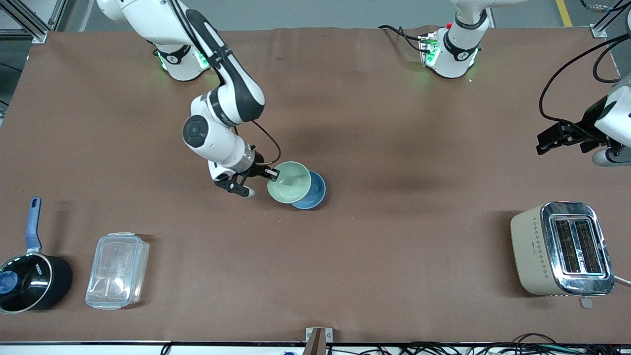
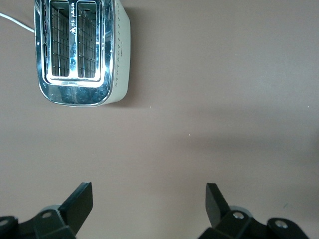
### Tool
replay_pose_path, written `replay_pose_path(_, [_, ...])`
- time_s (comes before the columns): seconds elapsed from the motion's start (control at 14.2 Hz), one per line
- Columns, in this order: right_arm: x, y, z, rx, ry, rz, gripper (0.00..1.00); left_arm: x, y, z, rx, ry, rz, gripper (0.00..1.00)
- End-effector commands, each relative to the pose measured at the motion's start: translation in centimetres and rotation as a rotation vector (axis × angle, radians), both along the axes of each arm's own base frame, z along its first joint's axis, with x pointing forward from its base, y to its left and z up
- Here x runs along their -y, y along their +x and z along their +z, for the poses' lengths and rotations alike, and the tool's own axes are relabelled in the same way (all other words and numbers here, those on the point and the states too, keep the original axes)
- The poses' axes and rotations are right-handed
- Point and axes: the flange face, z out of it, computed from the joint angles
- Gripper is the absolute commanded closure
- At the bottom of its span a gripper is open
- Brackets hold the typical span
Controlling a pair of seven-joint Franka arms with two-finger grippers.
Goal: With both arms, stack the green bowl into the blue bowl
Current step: 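Lower the green bowl into the blue bowl and open the right gripper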
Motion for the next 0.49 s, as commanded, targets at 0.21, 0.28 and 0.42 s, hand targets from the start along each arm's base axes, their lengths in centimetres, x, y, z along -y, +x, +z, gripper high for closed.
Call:
replay_pose_path(0.21, [-2.5, 0.2, -1.3, -0.021, 0.003, -0.038, 1.00, -0.1, -0.2, 0.1, 0.001, -0.002, -0.020, 0.00])
replay_pose_path(0.28, [-2.4, 0.2, -1.7, -0.024, -0.001, -0.037, 1.00, -0.1, -0.2, 0.1, 0.000, -0.002, -0.020, 0.00])
replay_pose_path(0.42, [-3.5, -0.5, -2.5, -0.023, -0.006, -0.023, 1.00, -0.1, -0.2, 0.2, 0.000, -0.002, -0.020, 0.00])
